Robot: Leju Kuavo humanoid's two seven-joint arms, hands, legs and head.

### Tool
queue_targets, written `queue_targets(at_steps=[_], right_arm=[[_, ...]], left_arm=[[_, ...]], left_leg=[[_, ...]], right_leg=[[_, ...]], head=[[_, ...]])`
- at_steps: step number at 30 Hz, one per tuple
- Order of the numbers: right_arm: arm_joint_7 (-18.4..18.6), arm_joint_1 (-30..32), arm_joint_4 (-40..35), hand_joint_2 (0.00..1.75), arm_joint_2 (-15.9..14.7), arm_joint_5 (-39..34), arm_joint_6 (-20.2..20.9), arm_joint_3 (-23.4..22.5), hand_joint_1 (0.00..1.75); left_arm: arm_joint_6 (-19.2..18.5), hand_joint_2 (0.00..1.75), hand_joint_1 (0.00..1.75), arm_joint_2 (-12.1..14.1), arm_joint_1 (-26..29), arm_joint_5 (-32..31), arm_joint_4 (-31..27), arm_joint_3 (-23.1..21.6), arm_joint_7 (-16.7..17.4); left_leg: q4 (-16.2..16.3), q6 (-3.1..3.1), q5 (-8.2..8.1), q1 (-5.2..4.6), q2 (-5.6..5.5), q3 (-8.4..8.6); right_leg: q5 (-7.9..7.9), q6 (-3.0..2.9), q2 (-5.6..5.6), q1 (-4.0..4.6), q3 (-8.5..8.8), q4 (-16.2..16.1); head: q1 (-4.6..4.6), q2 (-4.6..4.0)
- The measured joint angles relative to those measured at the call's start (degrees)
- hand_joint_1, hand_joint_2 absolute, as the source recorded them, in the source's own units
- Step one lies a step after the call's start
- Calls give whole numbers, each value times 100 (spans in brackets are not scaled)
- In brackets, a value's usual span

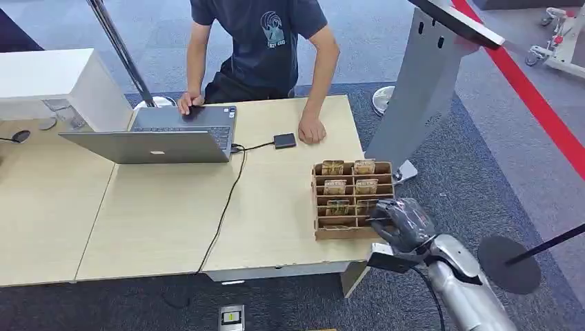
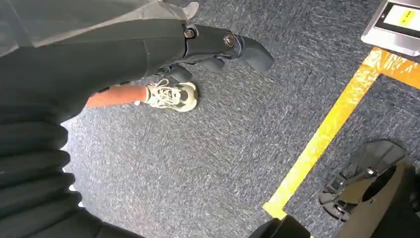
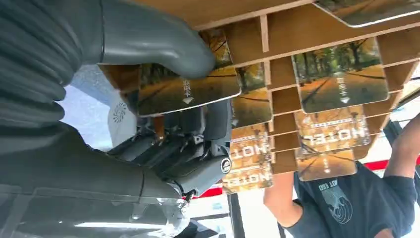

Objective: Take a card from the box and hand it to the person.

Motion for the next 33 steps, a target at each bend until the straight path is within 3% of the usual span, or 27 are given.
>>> queue_targets(at_steps=[5, 6, 12, 18, 26, 28, 33], right_arm=[[-35, 1, 28, 175, -46, -24, -17, -37, 175], [-50, 2, 33, 175, -46, -35, -17, -57, 175], [-238, 22, 39, 175, -31, -372, 53, -144, 175], [-389, 23, -196, 175, 41, -1232, 570, -275, 175], [-302, -7, -1110, 175, 177, -2305, 1331, -278, 175], [-286, -125, -1545, 175, 299, -2764, 1582, -254, 175], [-166, -543, -2292, 175, 570, -3042, 1842, -147, 175]], left_arm=[[9, 0, 0, 2, 4, 0, 0, 9, -24], [13, 175, 0, 2, 4, 2, 0, 11, -57], [46, 175, 0, 0, -12, -66, 0, 11, -245], [37, 175, 0, 2, -20, -103, 0, 11, -289], [66, 175, 0, 7, -23, -153, 0, 17, -269], [61, 175, 0, 4, -40, -210, 0, 15, -252], [7, 175, 0, -13, -123, -295, 0, 15, -249]], left_leg=[[0, 0, 0, 0, 0, 1], [0, 0, 0, 0, 0, 1], [0, 0, 0, 1, 1, 0], [0, 0, 0, 0, 1, 0], [0, 0, 0, 1, 0, -2], [0, -1, 1, 1, 0, -2], [0, -3, 3, 1, 2, 0]], right_leg=[[0, 0, 0, 0, -1, 0], [0, 0, 0, 0, -1, 0], [0, 0, 0, 0, -1, 0], [0, 0, 0, 0, -1, 1], [0, 0, 0, 0, 0, 2], [1, 0, 0, 0, 0, 2], [3, -4, 1, 1, 0, 5]], head=[[0, 0], [0, 0], [-2, 0], [-2, 0], [0, 0], [0, 0], [0, 0]])
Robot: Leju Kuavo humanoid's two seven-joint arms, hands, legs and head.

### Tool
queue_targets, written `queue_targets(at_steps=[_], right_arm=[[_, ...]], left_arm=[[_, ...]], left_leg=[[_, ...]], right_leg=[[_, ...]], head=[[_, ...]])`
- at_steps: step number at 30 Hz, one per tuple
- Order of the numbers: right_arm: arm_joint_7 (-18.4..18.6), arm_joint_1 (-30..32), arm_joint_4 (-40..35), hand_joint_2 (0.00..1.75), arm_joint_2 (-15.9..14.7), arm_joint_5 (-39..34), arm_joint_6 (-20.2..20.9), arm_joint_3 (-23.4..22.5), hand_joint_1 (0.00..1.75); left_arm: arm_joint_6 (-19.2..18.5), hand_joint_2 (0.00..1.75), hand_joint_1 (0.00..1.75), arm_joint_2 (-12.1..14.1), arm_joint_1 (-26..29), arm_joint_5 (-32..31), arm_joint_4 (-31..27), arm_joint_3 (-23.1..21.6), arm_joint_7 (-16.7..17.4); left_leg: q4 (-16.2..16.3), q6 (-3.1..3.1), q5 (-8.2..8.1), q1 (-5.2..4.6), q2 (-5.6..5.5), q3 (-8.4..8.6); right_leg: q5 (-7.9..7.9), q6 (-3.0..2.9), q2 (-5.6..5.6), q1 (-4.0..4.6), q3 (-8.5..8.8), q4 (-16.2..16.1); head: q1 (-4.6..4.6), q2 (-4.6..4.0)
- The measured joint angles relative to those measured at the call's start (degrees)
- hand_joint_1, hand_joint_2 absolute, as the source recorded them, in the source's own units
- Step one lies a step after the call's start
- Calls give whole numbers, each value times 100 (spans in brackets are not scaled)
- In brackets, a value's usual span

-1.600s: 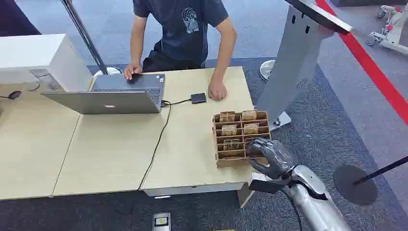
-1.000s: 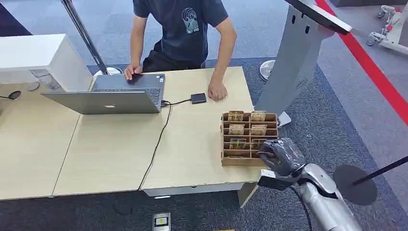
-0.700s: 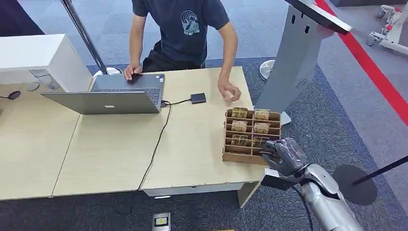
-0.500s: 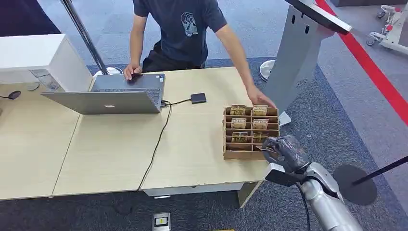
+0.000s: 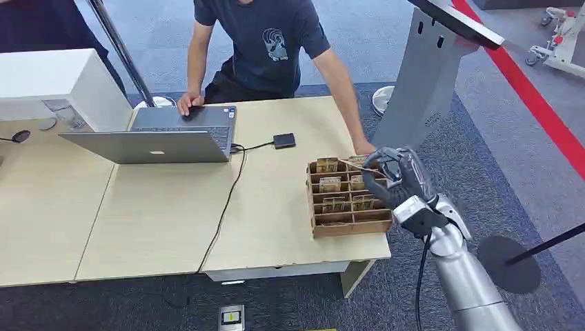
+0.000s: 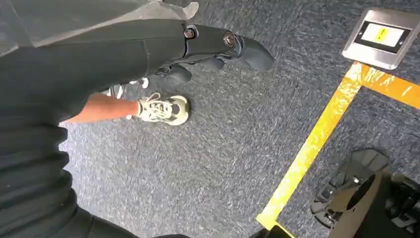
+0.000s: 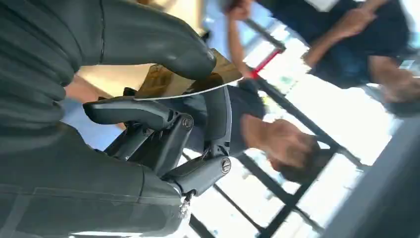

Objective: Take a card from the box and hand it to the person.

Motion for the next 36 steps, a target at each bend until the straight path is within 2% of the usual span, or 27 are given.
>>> queue_targets(at_steps=[6, 11, 17, 21, 27, 28, 29, 30, 31, 36], right_arm=[[-14, -732, -344, 175, 311, 352, 5, 433, 175], [-337, -1282, -43, 175, 591, 499, -168, 790, 175], [-420, -2133, 1355, 175, 1065, 818, -736, 1221, 175], [-420, -2553, 2278, 175, 1268, 1029, -1158, 1404, 175], [-393, -2915, 3309, 175, 1377, 1323, -1580, 1578, 175], [-385, -2961, 3464, 175, 1388, 1373, -1652, 1607, 143], [-372, -3002, 3629, 175, 1390, 1401, -1709, 1626, 143], [-369, -3028, 3737, 175, 1393, 1427, -1735, 1637, 65], [-361, -3058, 3939, 175, 1393, 1443, -1783, 1657, 0], [-358, -3089, 4378, 175, 1371, 1362, -1831, 1690, 0]], left_arm=[[-22, 175, 0, -46, -87, -83, 0, 0, 0], [-29, 175, 0, -81, -135, -186, 0, -11, -4], [-105, 175, 0, -138, -219, -326, -4, -22, 28], [-136, 175, 0, -153, -248, -363, -4, -24, 28], [-136, 175, 0, -155, -248, -393, -4, -24, 50], [-136, 175, 0, -155, -247, -400, -4, -24, 55], [-133, 175, 0, -155, -247, -409, -2, -24, 55], [-133, 175, 0, -155, -247, -409, -2, -24, 55], [-133, 175, 0, -158, -247, -409, -2, -24, 55], [-133, 175, 0, -160, -246, -411, -2, -24, 77]], left_leg=[[0, -2, 2, 1, -1, -2], [0, -2, 2, 1, 0, -10], [0, -5, 6, 2, -3, -13], [0, -6, 7, 3, -3, -16], [1, -6, 7, 3, -7, -20], [1, -7, 7, 3, -8, -20], [1, -7, 7, 3, -8, -20], [1, -6, 7, 3, -8, -20], [1, -6, 7, 3, -7, -19], [3, -7, 7, 3, -5, -17]], right_leg=[[0, 0, 0, 1, 1, 1], [0, 0, 1, 1, -5, 5], [0, 0, -1, 2, -7, 8], [0, 0, -1, 2, -11, 8], [0, -1, -1, 2, -19, 8], [0, -1, -1, 2, -19, 7], [0, -1, -1, 2, -19, 7], [0, -1, -1, 2, -19, 7], [0, -1, -1, 2, -20, 7], [2, -1, 0, 2, -20, 7]], head=[[0, 0], [0, 0], [-2, 0], [2, 0], [2, 0], [-2, 0], [0, 0], [0, 0], [0, 0], [0, 0]])
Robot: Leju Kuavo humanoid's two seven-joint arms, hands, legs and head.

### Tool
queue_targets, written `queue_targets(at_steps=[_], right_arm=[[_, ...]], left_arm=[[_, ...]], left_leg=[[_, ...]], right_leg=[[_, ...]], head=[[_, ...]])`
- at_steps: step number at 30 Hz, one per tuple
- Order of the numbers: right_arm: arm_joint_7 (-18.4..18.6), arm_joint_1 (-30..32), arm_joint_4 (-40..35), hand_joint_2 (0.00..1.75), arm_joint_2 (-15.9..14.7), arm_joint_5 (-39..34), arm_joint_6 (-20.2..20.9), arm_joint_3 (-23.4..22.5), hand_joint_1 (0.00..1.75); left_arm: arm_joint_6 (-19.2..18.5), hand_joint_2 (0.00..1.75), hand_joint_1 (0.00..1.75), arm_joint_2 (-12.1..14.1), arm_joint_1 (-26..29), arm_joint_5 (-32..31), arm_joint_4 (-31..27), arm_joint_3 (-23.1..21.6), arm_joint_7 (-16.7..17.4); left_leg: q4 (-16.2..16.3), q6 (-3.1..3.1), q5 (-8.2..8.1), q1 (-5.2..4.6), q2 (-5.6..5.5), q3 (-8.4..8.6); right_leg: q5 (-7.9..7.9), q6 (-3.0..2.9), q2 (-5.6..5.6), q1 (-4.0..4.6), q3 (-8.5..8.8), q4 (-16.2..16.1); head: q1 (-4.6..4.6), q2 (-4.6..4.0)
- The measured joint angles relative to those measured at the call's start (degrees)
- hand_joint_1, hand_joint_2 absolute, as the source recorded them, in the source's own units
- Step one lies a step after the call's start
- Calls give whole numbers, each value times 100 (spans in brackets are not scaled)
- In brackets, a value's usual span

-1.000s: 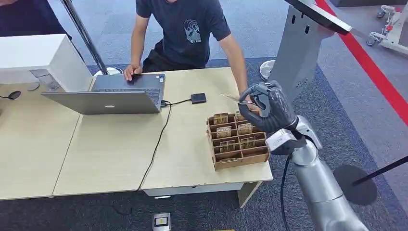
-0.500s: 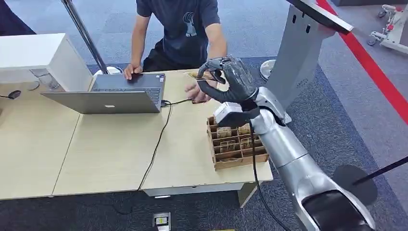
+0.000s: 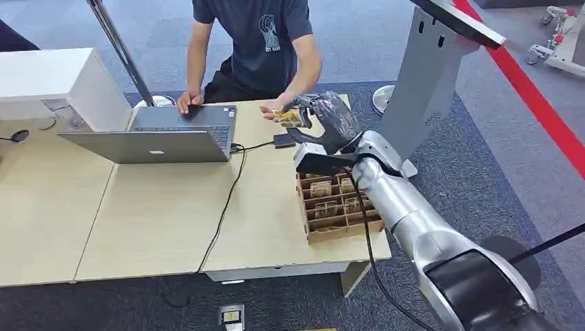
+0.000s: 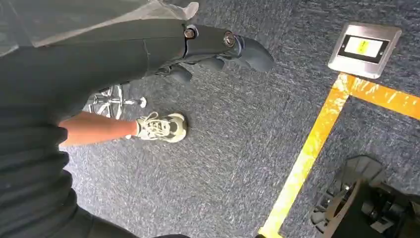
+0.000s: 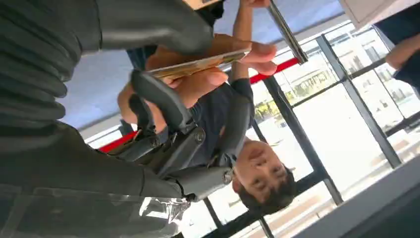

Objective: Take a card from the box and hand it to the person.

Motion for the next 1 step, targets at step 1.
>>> queue_targets(at_steps=[1], right_arm=[[-7, 1, 59, 175, -11, -46, 9, 7, 0]], left_arm=[[-2, 175, 0, 0, 1, 0, 0, 0, 4]], left_leg=[[1, 0, 0, 0, 0, 0]], right_leg=[[0, 0, 0, 0, -1, 0]], head=[[0, 0]])
